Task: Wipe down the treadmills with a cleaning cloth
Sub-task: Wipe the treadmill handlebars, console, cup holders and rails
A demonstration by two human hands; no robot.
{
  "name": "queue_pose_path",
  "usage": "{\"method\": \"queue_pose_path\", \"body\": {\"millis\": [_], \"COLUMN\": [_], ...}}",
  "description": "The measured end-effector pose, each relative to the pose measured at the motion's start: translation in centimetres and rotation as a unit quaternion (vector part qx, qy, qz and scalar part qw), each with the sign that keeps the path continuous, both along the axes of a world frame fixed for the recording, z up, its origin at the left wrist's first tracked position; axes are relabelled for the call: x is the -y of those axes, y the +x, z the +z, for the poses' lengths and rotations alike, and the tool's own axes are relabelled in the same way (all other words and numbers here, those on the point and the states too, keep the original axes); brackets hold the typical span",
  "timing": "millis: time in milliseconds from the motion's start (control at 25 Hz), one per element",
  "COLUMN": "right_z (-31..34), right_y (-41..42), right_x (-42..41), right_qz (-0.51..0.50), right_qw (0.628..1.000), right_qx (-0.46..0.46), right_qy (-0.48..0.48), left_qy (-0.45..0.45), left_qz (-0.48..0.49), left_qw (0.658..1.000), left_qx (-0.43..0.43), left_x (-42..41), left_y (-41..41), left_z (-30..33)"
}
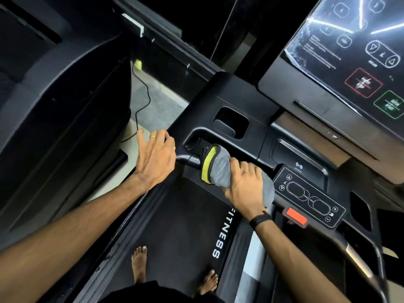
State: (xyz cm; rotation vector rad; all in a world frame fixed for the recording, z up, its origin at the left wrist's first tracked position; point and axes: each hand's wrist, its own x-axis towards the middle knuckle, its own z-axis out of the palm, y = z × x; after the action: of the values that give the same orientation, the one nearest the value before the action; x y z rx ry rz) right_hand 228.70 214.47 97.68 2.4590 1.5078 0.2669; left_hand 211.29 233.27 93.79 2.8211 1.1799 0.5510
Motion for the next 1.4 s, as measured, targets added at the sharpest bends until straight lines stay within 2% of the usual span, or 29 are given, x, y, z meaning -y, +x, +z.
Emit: {"method": "queue_pose_path", "body": {"millis": [80, 200, 240, 320, 440, 520, 600, 680, 760, 880, 920, 1000, 1080, 1160, 1280, 1400], "right_z": [0.6, 3.2, 3.4, 2.8, 1.1, 0.7, 1.2, 2.5, 4.2, 6.4, 6.8, 7.1, 6.5, 5.0, 3.1, 4.2], "right_y": [0.9, 3.7, 4.1, 3.5, 1.1, -0.1, -1.0, -1.8, -2.3, -2.7, -2.6, -1.5, 0.0, 0.4, -0.9, 1.3], "right_x": [0.1, -2.0, -2.2, -1.7, 0.4, 2.0, 3.3, 3.8, 4.2, 5.5, 6.0, 6.9, 7.9, 9.3, 11.1, 10.6], "right_qz": [0.016, -0.038, -0.054, -0.052, -0.019, -0.012, -0.013, -0.032, -0.053, -0.082, -0.087, -0.094, -0.108, -0.111, -0.106, -0.123], "right_qw": [1.0, 0.98, 0.972, 0.98, 0.997, 0.995, 0.988, 0.978, 0.966, 0.951, 0.951, 0.966, 0.977, 0.974, 0.961, 0.947], "right_qx": [-0.003, -0.17, -0.2, -0.168, -0.071, -0.078, -0.125, -0.179, -0.2, -0.131, -0.095, -0.072, -0.125, -0.175, -0.216, -0.214], "right_qy": [-0.001, -0.095, -0.114, -0.089, 0.016, 0.059, 0.085, 0.099, 0.153, 0.268, 0.28, 0.229, 0.132, 0.097, 0.133, 0.206], "left_qy": [0.007, 0.015, 0.019, 0.032, 0.055, 0.072, 0.064, 0.023, -0.034, -0.117, -0.137, -0.161, -0.187, -0.208, -0.214, -0.214], "left_qz": [-0.003, -0.012, -0.013, -0.012, -0.035, -0.065, -0.075, -0.084, -0.11, -0.13, -0.133, -0.148, -0.178, -0.209, -0.226, -0.22], "left_qw": [1.0, 1.0, 1.0, 0.999, 0.998, 0.995, 0.994, 0.992, 0.983, 0.966, 0.959, 0.948, 0.941, 0.933, 0.935, 0.951], "left_qx": [-0.002, 0.002, 0.0, -0.006, 0.01, 0.033, 0.054, 0.095, 0.143, 0.192, 0.211, 0.231, 0.218, 0.203, 0.17, 0.035], "left_x": [0.0, 0.0, 0.0, 0.1, 0.2, 0.2, 0.9, 2.2, 3.6, 5.0, 5.3, 5.7, 6.4, 7.6, 8.8, 9.2], "left_y": [0.2, 0.2, 0.2, 0.2, 0.2, 0.5, 1.0, 2.2, 4.2, 7.3, 8.0, 9.4, 10.6, 11.6, 12.2, 12.8], "left_z": [0.0, 0.0, 0.0, 0.0, 0.1, 0.3, 0.6, 1.5, 2.7, 4.6, 5.0, 5.4, 5.7, 5.7, 5.1, 4.1]}}
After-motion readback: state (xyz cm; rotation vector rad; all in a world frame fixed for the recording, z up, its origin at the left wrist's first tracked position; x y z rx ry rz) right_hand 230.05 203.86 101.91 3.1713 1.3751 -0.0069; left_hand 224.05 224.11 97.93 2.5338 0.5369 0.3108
